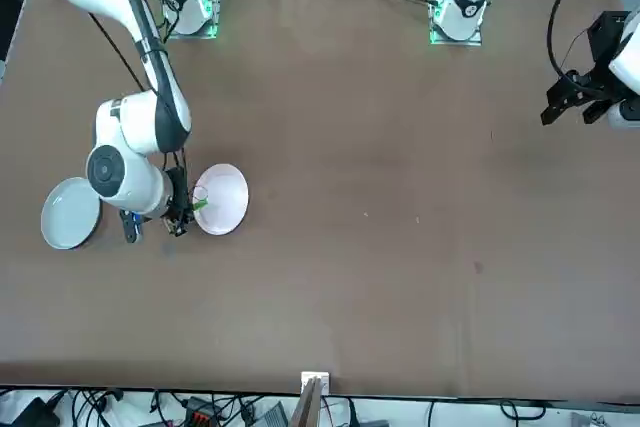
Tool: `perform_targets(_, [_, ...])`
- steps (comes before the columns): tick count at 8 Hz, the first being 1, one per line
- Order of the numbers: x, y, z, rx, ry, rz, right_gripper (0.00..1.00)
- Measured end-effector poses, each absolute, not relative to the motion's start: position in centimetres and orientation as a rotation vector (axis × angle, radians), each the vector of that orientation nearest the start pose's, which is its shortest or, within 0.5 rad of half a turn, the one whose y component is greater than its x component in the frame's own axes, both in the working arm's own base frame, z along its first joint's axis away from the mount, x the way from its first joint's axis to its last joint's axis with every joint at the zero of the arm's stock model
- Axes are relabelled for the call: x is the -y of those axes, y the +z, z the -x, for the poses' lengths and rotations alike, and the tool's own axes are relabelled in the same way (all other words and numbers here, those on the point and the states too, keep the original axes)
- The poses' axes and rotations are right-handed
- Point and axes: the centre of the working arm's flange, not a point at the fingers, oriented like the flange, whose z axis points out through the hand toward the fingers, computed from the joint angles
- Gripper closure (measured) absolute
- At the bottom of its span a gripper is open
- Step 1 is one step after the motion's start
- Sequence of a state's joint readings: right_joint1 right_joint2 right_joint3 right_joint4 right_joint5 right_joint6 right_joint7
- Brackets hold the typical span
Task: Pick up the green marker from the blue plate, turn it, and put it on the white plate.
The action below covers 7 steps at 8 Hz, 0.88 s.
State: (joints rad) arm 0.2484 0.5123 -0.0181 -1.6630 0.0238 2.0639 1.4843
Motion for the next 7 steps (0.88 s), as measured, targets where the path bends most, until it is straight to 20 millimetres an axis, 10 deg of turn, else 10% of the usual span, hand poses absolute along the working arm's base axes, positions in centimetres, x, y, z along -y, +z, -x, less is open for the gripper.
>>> perform_targets(7, [-19.9,24.5,-61.5,-2.169,0.115,2.411,0.84])
